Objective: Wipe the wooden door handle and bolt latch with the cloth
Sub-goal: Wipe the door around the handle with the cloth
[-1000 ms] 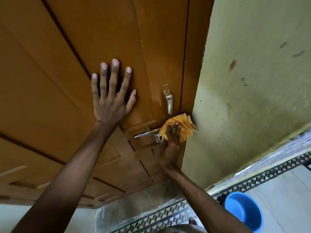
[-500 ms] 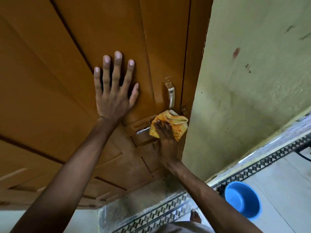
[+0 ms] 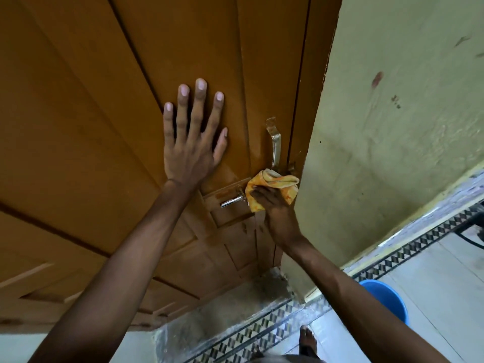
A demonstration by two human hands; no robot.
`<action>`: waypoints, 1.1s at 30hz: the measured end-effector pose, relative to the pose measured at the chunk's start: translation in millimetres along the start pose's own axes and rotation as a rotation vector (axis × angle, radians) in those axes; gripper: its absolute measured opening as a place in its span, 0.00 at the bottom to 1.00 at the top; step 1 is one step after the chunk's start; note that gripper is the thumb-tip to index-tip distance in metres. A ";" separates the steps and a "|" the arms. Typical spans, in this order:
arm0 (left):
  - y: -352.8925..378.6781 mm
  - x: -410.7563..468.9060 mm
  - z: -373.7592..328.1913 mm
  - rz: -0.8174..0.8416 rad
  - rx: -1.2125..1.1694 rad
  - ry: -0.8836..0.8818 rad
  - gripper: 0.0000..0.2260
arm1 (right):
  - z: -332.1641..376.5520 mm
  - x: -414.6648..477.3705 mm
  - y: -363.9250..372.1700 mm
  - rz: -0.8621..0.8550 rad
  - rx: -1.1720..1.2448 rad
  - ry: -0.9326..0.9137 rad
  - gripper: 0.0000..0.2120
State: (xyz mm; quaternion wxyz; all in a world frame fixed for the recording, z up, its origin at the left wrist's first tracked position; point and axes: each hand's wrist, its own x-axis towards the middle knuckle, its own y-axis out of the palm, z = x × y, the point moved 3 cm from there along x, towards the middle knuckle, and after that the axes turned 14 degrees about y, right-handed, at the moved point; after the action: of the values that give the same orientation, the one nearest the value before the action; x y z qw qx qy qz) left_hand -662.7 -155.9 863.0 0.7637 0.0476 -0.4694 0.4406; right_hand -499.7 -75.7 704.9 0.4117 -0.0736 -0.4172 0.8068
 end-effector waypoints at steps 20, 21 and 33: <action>-1.2 -0.6 0.7 -0.012 -0.014 0.017 0.25 | -2.2 -38.1 16.3 -0.226 0.444 0.712 0.17; -1.0 -0.7 1.0 -0.013 -0.008 0.019 0.25 | -5.5 -41.9 15.0 -0.248 0.538 0.923 0.12; 1.2 -1.5 -0.5 -0.025 0.036 0.031 0.25 | 30.6 12.9 36.1 0.060 1.364 1.295 0.11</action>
State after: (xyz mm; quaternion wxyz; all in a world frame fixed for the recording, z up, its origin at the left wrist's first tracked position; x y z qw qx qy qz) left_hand -663.5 -155.9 861.2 0.7755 0.0603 -0.4488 0.4401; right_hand -544.1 -96.3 700.9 0.4969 -0.2619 0.4576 0.6893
